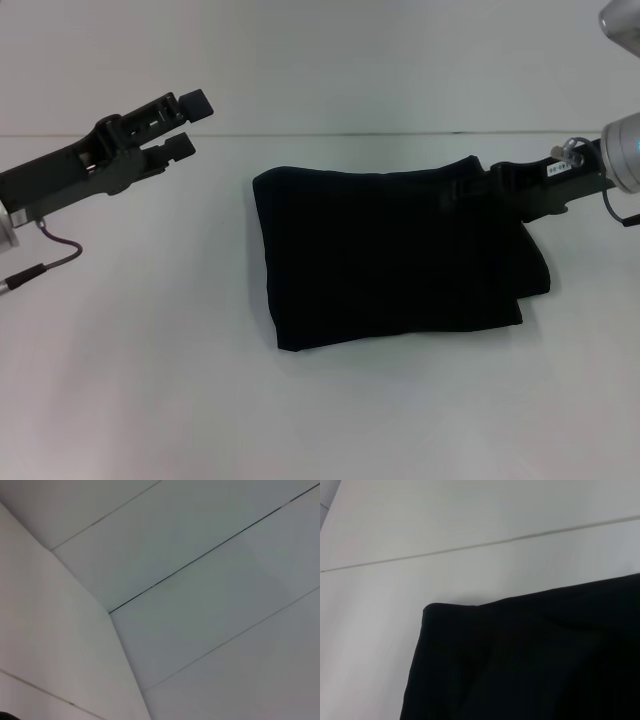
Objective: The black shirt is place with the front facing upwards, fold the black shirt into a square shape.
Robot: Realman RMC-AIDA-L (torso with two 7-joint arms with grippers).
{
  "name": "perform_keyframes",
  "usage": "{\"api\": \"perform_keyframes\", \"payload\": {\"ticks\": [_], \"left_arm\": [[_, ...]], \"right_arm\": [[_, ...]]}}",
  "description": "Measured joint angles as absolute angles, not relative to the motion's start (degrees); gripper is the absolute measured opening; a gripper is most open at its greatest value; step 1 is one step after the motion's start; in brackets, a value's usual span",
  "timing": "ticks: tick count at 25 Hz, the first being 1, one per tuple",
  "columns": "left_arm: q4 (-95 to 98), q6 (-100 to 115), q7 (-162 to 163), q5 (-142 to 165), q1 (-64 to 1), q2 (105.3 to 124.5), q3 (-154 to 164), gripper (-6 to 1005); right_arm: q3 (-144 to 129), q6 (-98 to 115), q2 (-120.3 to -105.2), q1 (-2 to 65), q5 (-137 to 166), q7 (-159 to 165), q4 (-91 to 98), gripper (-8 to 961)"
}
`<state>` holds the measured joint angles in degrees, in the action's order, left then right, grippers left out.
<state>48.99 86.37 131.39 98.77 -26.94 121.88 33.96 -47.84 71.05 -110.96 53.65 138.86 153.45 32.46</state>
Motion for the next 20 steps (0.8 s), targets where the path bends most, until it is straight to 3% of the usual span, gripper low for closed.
{"api": "perform_keyframes", "payload": {"ticks": [20], "left_arm": [[48.8,87.1,131.3,98.6,-26.5,121.99,33.9,948]], "right_arm": [[-48.4,71.1,-111.53,54.0,139.1,153.1,32.0,924]]}}
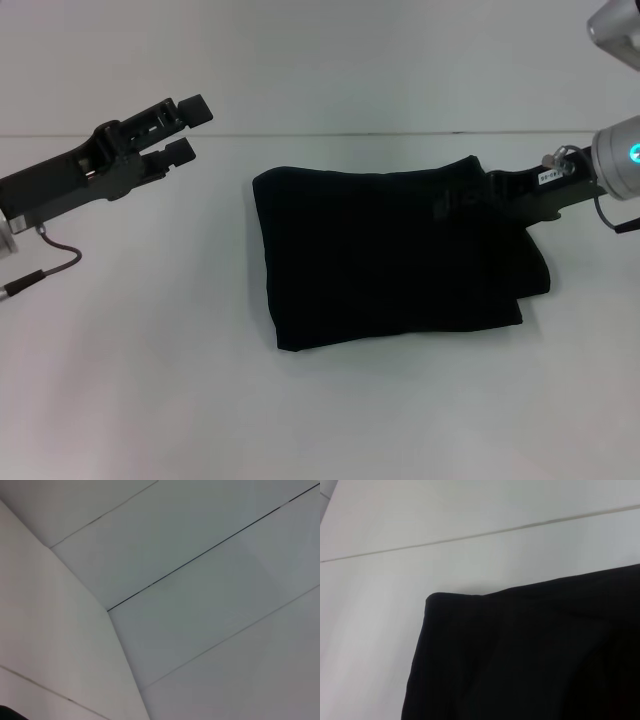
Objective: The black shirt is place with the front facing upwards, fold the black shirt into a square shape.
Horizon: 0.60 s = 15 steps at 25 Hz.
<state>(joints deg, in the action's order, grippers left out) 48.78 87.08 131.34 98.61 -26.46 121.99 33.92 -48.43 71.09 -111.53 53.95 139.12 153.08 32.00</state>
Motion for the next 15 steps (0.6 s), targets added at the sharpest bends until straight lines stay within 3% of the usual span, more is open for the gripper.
{"api": "perform_keyframes", "payload": {"ticks": [15], "left_arm": [[47.7,87.5,131.6,98.5,-26.2,122.03,33.3,948]], "right_arm": [[-54.7,64.4,-112.04,53.6,139.7,153.4,28.8,925]]}}
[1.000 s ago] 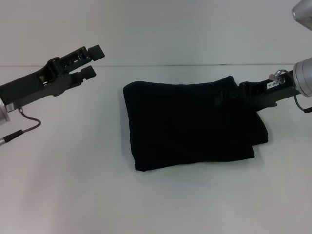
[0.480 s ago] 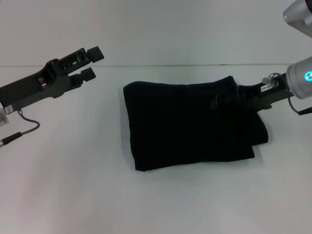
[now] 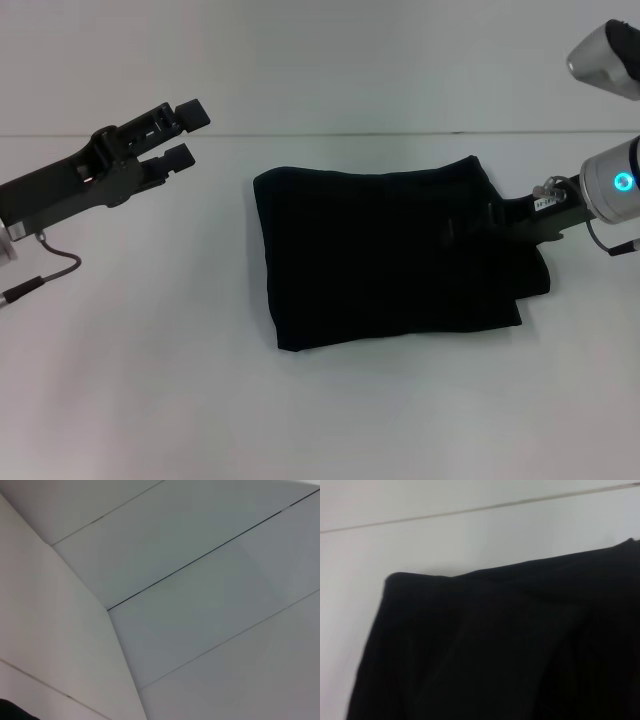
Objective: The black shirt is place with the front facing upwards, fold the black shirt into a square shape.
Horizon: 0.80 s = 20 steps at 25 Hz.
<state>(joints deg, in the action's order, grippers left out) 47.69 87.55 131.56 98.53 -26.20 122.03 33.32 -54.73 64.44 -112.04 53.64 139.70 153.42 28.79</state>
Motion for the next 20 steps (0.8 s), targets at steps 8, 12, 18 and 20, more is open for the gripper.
{"api": "perform_keyframes", "payload": {"ticks": [8,12,18,20], "left_arm": [[46.7,87.5,131.4,97.9,-26.4,121.9,33.3,947],[46.7,87.5,131.6,97.9,-26.3,121.9,33.3,947],[46.7,87.4,131.6,97.8,-26.4,121.9,33.3,948],[46.7,87.2,131.4,97.8,-26.5,121.92,33.3,948]], "right_arm": [[-56.7,58.9,-112.68,54.8,147.0,158.4,28.4,925],[-56.3,59.2,-112.65,54.7,146.2,157.8,28.7,925],[-56.4,59.7,-113.4,54.8,145.5,156.8,28.1,920],[-56.3,59.8,-113.57,54.8,145.4,156.8,28.1,916]]}}
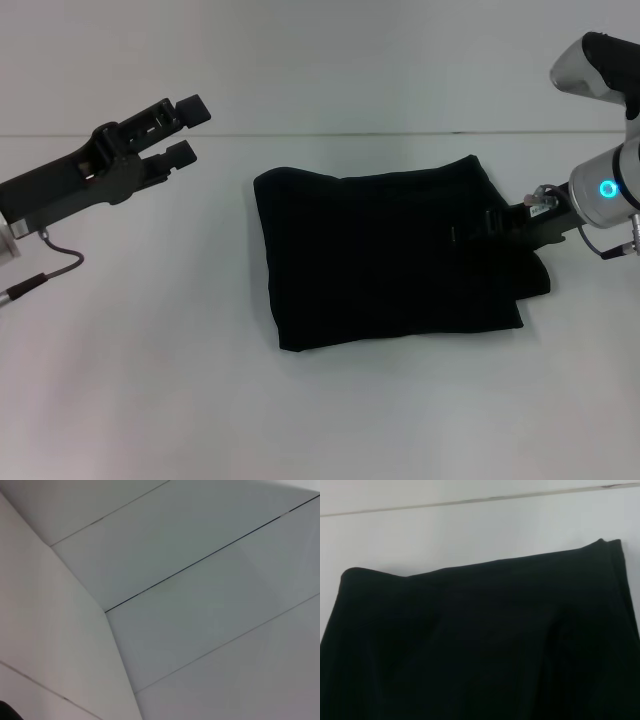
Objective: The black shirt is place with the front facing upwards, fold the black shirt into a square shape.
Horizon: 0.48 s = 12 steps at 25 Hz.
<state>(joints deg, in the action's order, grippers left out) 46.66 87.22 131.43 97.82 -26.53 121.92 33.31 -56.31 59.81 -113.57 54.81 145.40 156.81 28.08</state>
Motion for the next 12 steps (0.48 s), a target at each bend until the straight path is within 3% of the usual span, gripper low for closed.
{"api": "perform_keyframes", "payload": {"ticks": [6,12], "left_arm": [[46.5,87.0,131.2,97.8,-26.6,121.98,33.3,948],[45.9,86.7,131.2,97.8,-26.7,121.96,33.3,948]], "right_arm": [[-56.2,60.5,-113.71,54.8,144.0,156.9,28.3,906],[-56.9,60.1,-113.96,55.3,143.8,156.8,28.1,655]]}}
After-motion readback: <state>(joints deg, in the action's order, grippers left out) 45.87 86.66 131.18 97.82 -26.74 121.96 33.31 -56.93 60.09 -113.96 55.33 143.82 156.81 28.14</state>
